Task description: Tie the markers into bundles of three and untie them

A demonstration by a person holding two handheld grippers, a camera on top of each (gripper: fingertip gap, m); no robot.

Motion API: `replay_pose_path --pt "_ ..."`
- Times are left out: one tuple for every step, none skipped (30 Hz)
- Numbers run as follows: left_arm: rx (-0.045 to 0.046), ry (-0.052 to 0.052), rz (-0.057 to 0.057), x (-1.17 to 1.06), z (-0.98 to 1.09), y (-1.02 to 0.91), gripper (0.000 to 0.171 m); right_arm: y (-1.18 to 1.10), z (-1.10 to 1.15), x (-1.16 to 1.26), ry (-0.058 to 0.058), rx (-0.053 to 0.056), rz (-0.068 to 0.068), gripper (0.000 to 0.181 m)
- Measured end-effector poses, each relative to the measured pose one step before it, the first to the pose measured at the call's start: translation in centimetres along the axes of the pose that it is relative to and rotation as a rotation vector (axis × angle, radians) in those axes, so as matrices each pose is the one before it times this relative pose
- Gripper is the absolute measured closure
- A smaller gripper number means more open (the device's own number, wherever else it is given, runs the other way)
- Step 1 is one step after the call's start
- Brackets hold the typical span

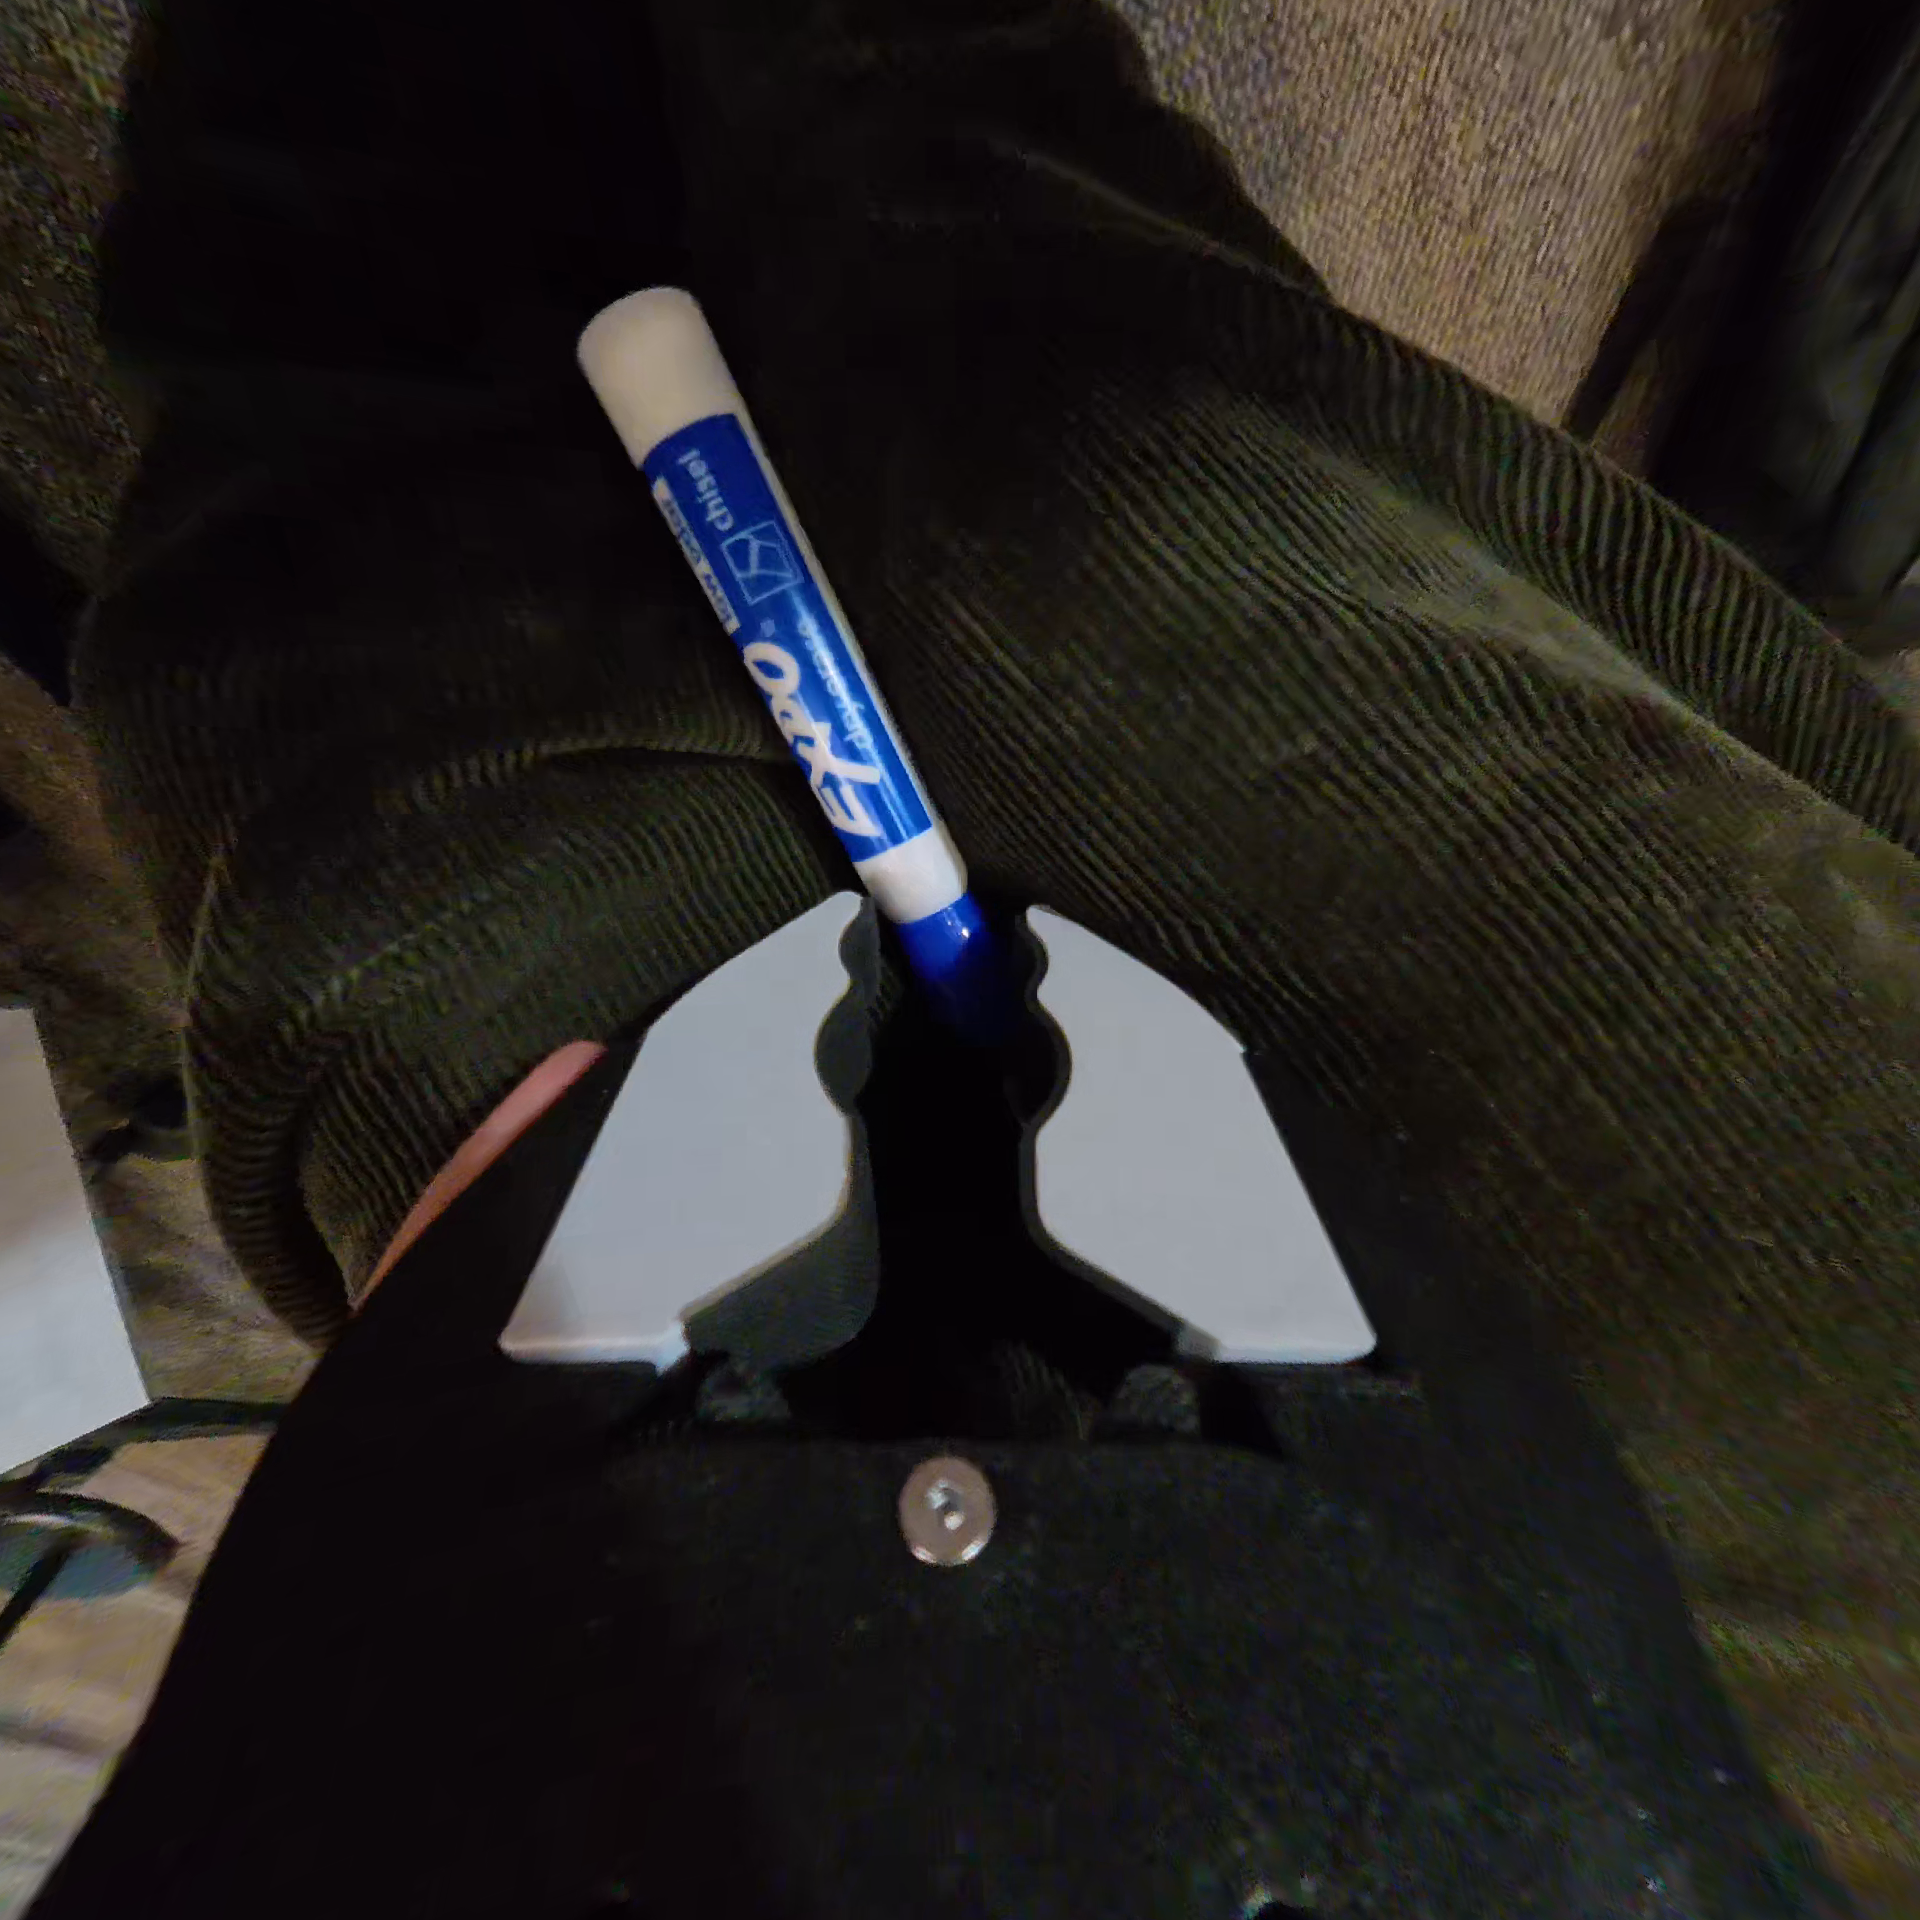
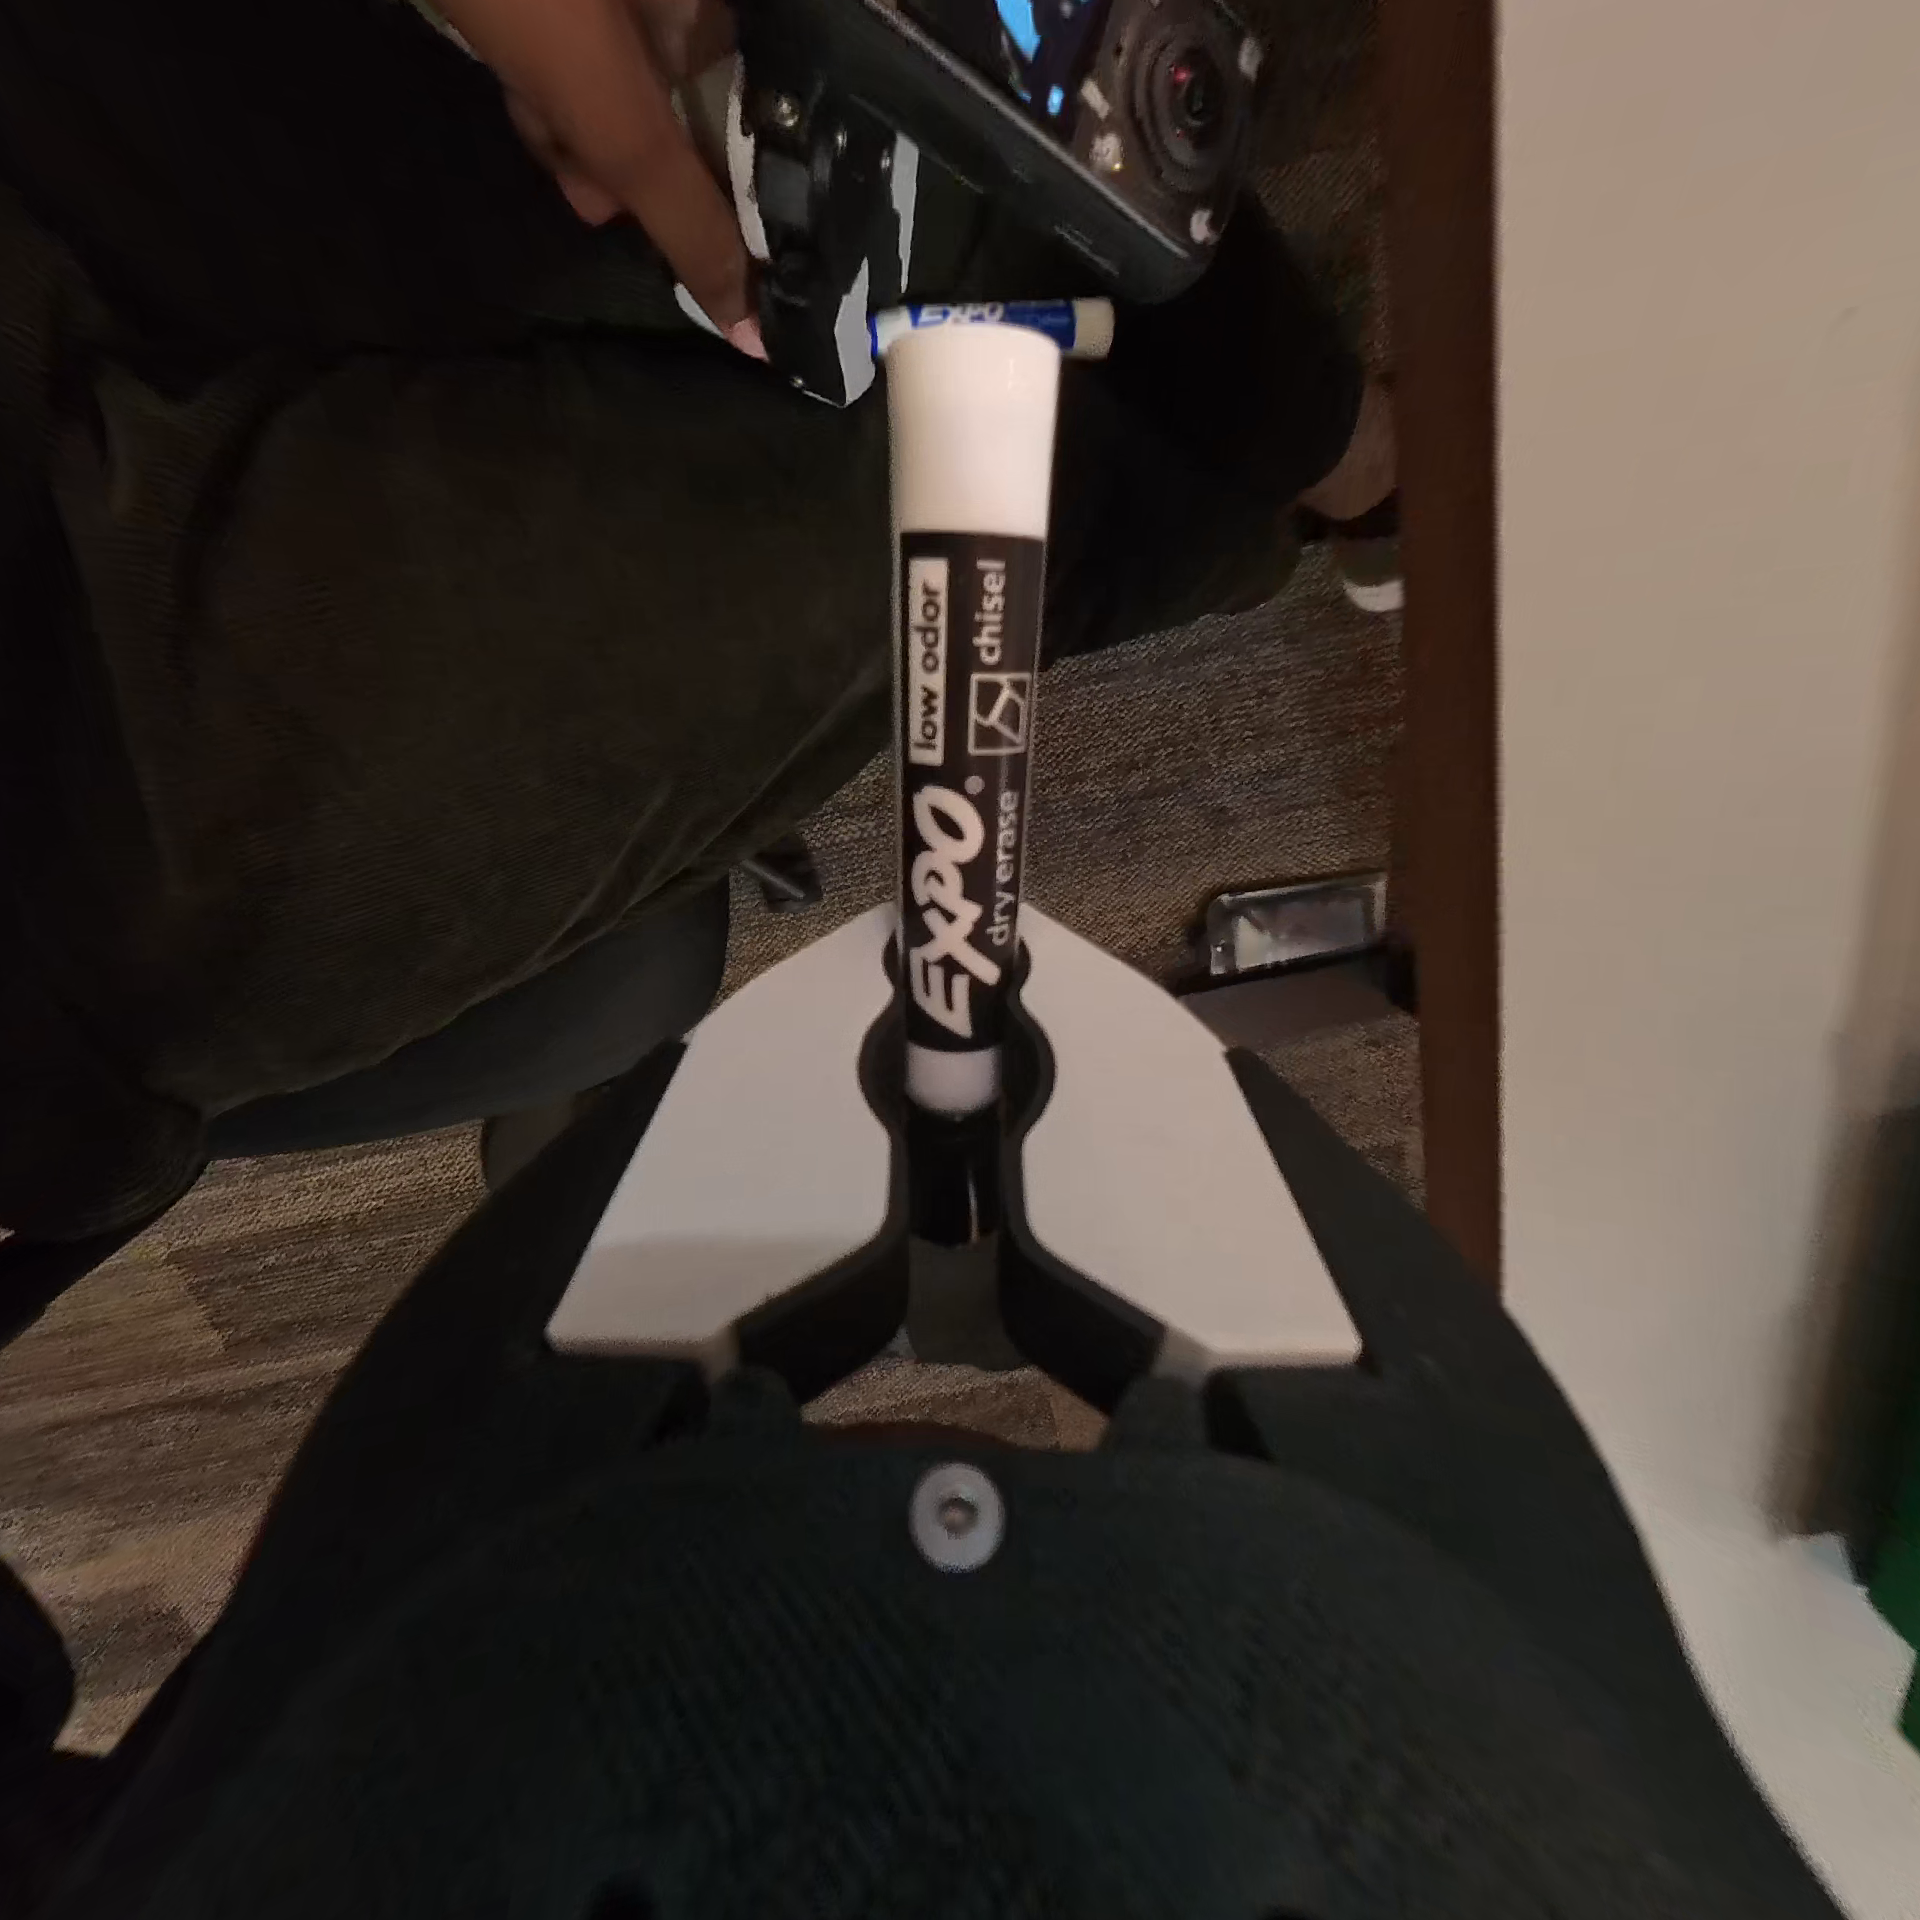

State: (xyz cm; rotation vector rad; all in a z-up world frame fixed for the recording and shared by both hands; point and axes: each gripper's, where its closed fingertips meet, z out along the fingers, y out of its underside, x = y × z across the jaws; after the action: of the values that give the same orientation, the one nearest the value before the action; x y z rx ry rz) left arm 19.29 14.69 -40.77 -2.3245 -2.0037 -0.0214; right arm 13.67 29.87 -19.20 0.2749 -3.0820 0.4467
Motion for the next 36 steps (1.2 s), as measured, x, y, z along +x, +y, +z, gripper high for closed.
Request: replay_pose_path --pt "-0.00188 -0.0035 0.0203 0.261 0.089 0.313 0.148 0.290 0.050 -0.363 -0.0003 -0.0051 -0.0007 0.167" --pt "-0.00447 0.0082 0.0252 0.247 0.037 0.238 0.147 0.236 0.020 -0.281 0.0011 -0.0042 -0.0015 0.167" --pt "-0.00680 0.0181 0.0158 0.192 -0.038 0.137 0.147 0.151 -0.041 -0.198 0.0024 -0.0026 -0.0021 0.167" --pt "0.00017 0.0248 -0.0048 0.084 -0.144 -0.039 0.147 0.094 -0.112 -0.127 0.0038 -0.0010 -0.0031 0.167" --pt "0.00927 0.0190 -0.0135 -0.105 -0.223 -0.207 0.148 0.014 -0.198 -0.031 0.0072 0.0003 -0.0043 0.167" --pt "0.01496 0.0326 -0.0145 0.105 -0.286 -0.256 0.149 -0.080 -0.297 0.056 0.0107 0.0031 -0.0042 0.167" --pt "0.01650 0.0339 -0.0089 0.163 -0.331 -0.239 0.151 -0.176 -0.358 0.057 0.0097 0.0077 -0.0030 0.167" --pt "0.01820 0.0375 -0.0071 0.221 -0.333 -0.222 0.153 -0.233 -0.406 0.027 0.0076 0.0109 -0.0028 0.167" --pt "0.01320 0.0312 -0.0095 0.177 -0.319 -0.115 0.153 -0.244 -0.381 0.036 0.0074 0.0112 -0.0024 0.167" --pt "0.00604 0.0168 -0.0051 0.082 -0.250 -0.028 0.153 -0.204 -0.354 0.044 0.0067 0.0098 -0.0010 0.167" --pt "0.00055 0.0081 0.0058 0.089 -0.187 -0.013 0.152 -0.148 -0.273 0.017 0.0050 0.0078 -0.0001 0.167" --pt "0.00379 -0.0020 0.0131 0.090 -0.205 -0.048 0.153 -0.077 -0.187 -0.019 0.0024 0.0056 0.0000 0.168" --pt "-0.00014 -0.0092 0.0286 0.151 -0.206 0.053 0.153 0.011 -0.099 -0.042 0.0008 0.0025 -0.0004 0.167" --pt "-0.00190 -0.0148 0.0386 0.185 -0.239 0.143 0.153 0.110 -0.014 -0.006 0.0011 -0.0021 0.0005 0.167" --pt "0.00564 -0.0105 0.0343 0.313 -0.322 0.128 0.154 0.169 0.024 0.029 0.0019 -0.0059 0.0020 0.167" --pt "0.00587 -0.0003 0.0288 0.465 -0.364 0.179 0.153 0.158 0.065 0.054 0.0014 -0.0058 0.0033 0.167" --pt "0.00703 -0.0006 0.0240 0.422 -0.405 0.195 0.154 0.092 0.066 0.037 -0.0010 -0.0029 0.0038 0.167" --pt "0.01216 -0.0057 0.0219 0.302 -0.466 0.127 0.153 0.035 0.057 -0.009 -0.0029 -0.0004 0.0033 0.167" --pt "0.01580 -0.0049 0.0214 0.277 -0.512 0.080 0.154 0.003 0.057 -0.024 -0.0028 0.0007 0.0019 0.167" --pt "0.01714 0.0033 0.0225 0.338 -0.567 0.030 0.154 -0.011 0.071 -0.036 -0.0029 0.0010 0.0007 0.167" --pt "0.02006 0.0123 0.0224 0.400 -0.630 -0.057 0.154 0.002 0.087 -0.038 -0.0037 0.0006 0.0008 0.167" --pt "0.02126 0.0080 0.0170 0.298 -0.670 -0.073 0.154 0.052 0.100 -0.041 -0.0041 -0.0008 0.0022 0.167" --pt "0.02007 0.0063 0.0140 0.203 -0.690 -0.090 0.153 0.101 0.144 -0.019 -0.0040 -0.0027 0.0028 0.167" --pt "0.02939 0.0141 0.0170 0.261 -0.732 -0.237 0.152 0.131 0.163 -0.001 -0.0033 -0.0035 0.0026 0.167" --pt "0.02917 0.0162 0.0126 0.252 -0.741 -0.270 0.153 0.163 0.186 0.008 -0.0045 -0.0041 0.0041 0.167" --pt "0.02754 0.0158 0.0043 0.198 -0.765 -0.331 0.152 0.178 0.182 0.023 -0.0046 -0.0042 0.0058 0.167" --pt "0.02693 0.0177 -0.0003 0.203 -0.745 -0.399 0.152 0.155 0.183 0.036 -0.0049 -0.0033 0.0068 0.167" --pt "0.02701 0.0131 -0.0067 0.127 -0.737 -0.488 0.152 0.096 0.148 0.046 -0.0048 -0.0002 0.0065 0.167" --pt "0.02925 0.0099 -0.0067 0.088 -0.734 -0.589 0.152 0.029 0.119 0.009 -0.0069 0.0048 0.0066 0.167" --pt "0.02898 0.0098 -0.0035 0.095 -0.728 -0.648 0.152 -0.029 0.076 0.001 -0.0087 0.0092 0.0075 0.167" --pt "0.02861 0.0082 -0.0041 0.080 -0.684 -0.700 0.152 -0.051 0.047 0.037 -0.0072 0.0123 0.0078 0.167" --pt "0.02877 0.0115 -0.0013 0.150 -0.661 -0.706 0.152 -0.011 0.042 0.078 -0.0065 0.0120 0.0098 0.167" --pt "0.02821 0.0132 -0.0009 0.176 -0.648 -0.718 0.152 0.029 0.039 0.104 -0.0059 0.0094 0.0115 0.168" --pt "0.02595 0.0139 -0.0049 0.173 -0.643 -0.703 0.152 0.045 0.047 0.151 -0.0037 0.0079 0.0107 0.167" --pt "0.02481 0.0178 -0.0050 0.194 -0.629 -0.701 0.153 0.014 0.070 0.169 -0.0024 0.0095 0.0081 0.167" --pt "0.02647 0.0142 -0.0070 0.105 -0.636 -0.752 0.153 -0.056 0.087 0.134 -0.0050 0.0115 0.0077 0.167"
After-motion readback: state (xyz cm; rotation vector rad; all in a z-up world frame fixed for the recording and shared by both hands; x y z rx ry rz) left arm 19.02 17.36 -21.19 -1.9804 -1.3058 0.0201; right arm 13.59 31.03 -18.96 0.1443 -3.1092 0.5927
